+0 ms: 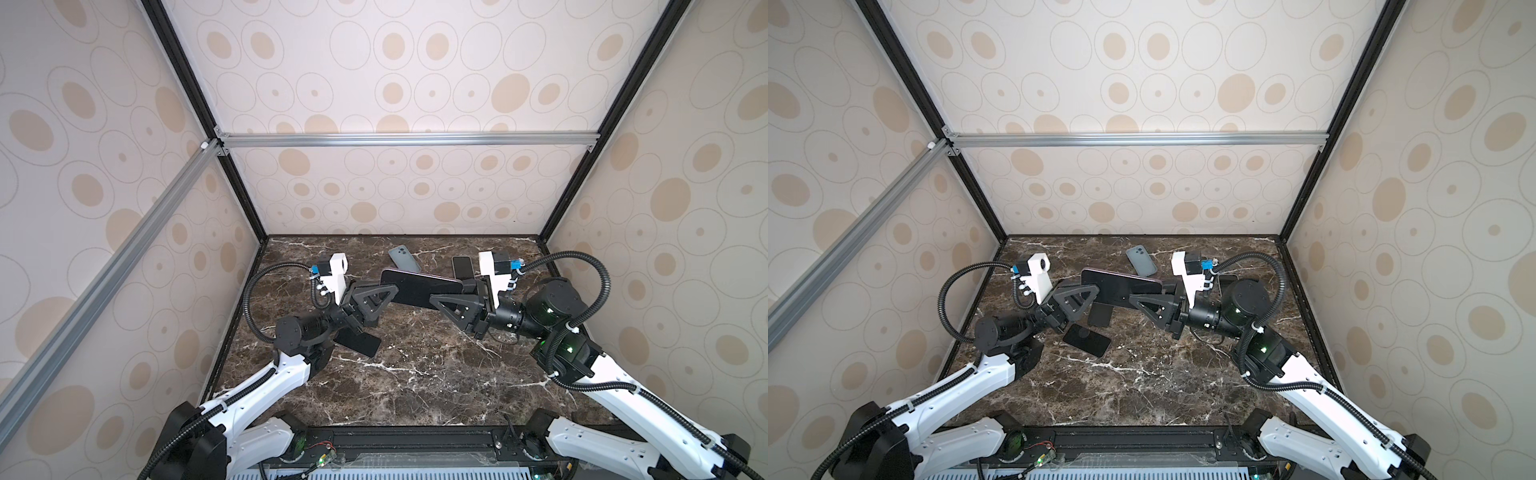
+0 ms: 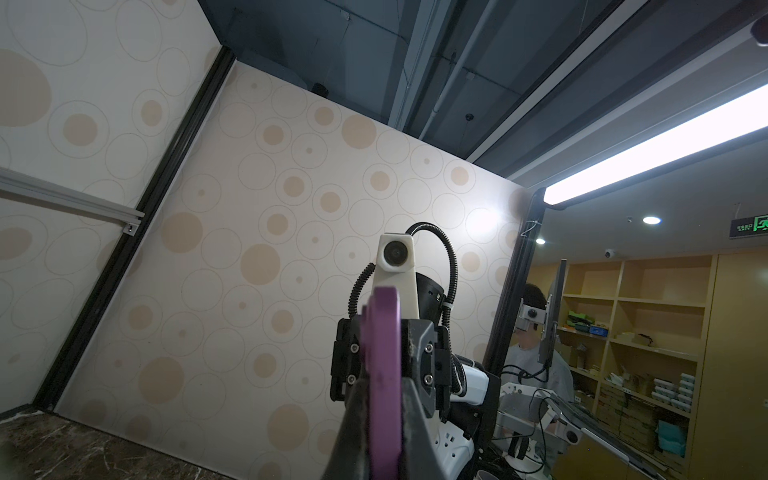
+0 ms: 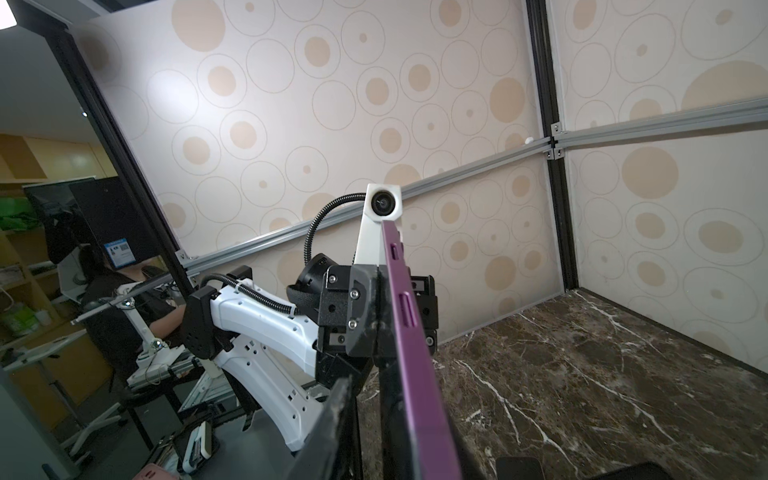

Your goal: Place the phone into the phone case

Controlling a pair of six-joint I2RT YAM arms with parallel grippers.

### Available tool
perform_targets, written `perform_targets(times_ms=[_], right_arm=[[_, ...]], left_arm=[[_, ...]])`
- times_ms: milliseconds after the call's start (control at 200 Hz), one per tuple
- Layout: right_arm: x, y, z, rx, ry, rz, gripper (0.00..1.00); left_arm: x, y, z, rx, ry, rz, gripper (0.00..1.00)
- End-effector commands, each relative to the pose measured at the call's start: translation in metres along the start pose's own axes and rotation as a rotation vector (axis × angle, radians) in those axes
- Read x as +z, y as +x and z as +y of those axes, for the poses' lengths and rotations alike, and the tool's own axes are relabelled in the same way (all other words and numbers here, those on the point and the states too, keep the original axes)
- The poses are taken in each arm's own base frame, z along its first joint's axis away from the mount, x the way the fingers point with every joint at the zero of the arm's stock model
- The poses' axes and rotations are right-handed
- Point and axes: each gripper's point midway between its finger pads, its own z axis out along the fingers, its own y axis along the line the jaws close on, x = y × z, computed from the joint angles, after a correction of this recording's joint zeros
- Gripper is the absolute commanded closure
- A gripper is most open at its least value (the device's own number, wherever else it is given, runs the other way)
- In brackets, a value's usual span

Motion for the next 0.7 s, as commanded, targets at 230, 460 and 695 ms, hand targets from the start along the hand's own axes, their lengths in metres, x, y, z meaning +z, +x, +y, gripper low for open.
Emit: perform_targets(times_ms=[230, 460, 695], right_arm=[[-0.008, -0.021, 0.019, -0.077, -0.048, -0.046, 1.00], [-0.012, -0.021, 0.006, -0.072, 0.040, -0.051, 1.00], [-0.051, -0.008, -0.072, -0.041, 0.549, -0.050, 1.00]], left_arm=[[0.002, -0.016, -0.024, 0.059, 0.062, -0.041, 1.00], [0.006, -0.017, -0.002, 0.119, -0.075, -0.013, 0.46], [-0.036, -0.020, 0.088, 0.317, -0.658, 0.044, 0.31]])
